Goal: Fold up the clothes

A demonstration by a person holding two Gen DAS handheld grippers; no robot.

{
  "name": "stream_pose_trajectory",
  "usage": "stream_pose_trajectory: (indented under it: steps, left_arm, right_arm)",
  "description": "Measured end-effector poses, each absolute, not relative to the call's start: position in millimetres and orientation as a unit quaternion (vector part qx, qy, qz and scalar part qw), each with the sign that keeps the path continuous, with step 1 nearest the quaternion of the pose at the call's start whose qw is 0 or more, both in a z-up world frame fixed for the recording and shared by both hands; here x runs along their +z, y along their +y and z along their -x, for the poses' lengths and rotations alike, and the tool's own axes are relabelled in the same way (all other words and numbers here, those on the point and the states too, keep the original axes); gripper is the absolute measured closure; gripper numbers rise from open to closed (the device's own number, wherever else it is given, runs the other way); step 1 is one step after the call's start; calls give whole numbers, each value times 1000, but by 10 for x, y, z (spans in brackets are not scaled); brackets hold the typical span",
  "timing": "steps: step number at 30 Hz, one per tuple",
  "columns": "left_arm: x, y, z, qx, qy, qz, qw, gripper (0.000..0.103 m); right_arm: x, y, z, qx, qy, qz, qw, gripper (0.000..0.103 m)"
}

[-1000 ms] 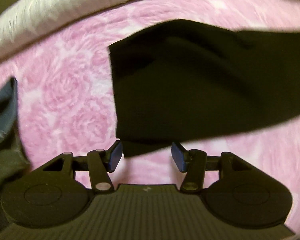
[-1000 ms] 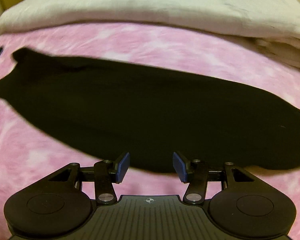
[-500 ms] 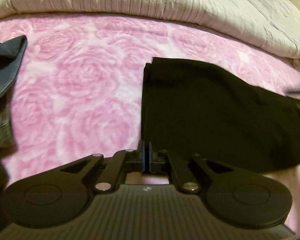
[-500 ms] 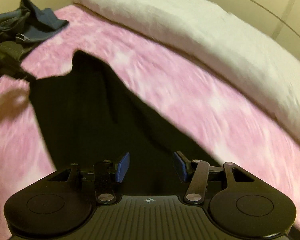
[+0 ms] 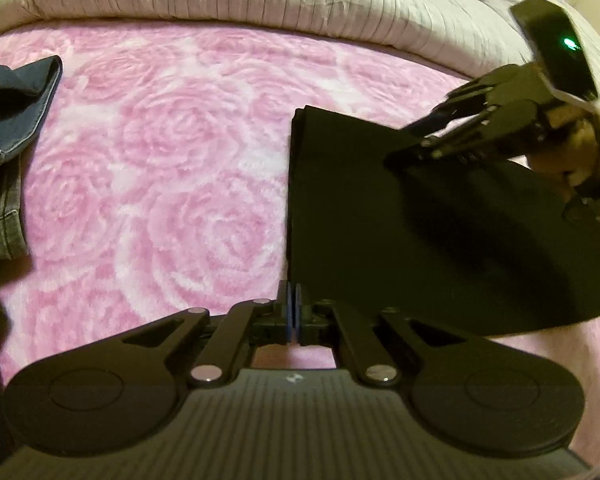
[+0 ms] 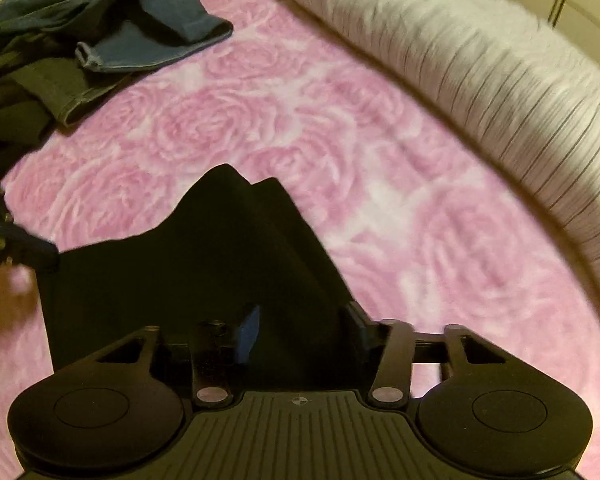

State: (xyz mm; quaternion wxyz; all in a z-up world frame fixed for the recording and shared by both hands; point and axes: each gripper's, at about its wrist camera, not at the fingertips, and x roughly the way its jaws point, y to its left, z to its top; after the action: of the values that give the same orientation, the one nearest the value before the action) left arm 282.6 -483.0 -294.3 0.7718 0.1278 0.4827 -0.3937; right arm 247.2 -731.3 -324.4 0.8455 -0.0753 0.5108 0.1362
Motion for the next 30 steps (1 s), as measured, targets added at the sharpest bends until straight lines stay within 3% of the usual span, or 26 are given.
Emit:
stream_pose_trajectory:
  steps: [3, 7, 13, 14, 16, 18, 23, 30]
  left_arm:
    - [-2916, -4805, -2803, -400, 476, -129, 773, 103]
    - [-2816, -4847, -2827, -407, 449, -123, 786, 103]
    - [-3063, -4921, -2953, -389, 487, -130, 771, 103]
    - [-3088, -4896, -2956, -386, 492, -128, 770, 103]
    - [-3106, -4837, -2952, -378, 496, -130, 771, 103]
    - [-3103, -4767, -2957, -366, 498, -134, 775, 103]
    - [-2853, -4695, -2866, -367, 465, -160, 789, 103]
    - [-2804, -5293, -2655, -436, 443, -235, 748, 101]
  right_arm:
    - [-3230, -7327, -2505, 140, 514, 70, 843, 97]
    - [-3059, -7333, -2511, 131, 481, 97, 861, 101]
    - [-3168, -7415, -2640, 98, 483, 90, 865, 100]
    - [-3204, -7417, -2644, 91, 488, 89, 863, 98]
    - [-3163, -7454, -2571, 65, 474, 81, 874, 62]
    - [-3063, -7538, -2408, 39, 452, 48, 890, 49]
    - [-2947, -7750, -1604, -38, 425, -79, 901, 48]
    - [-3275, -8094, -318, -135, 484, -159, 850, 47]
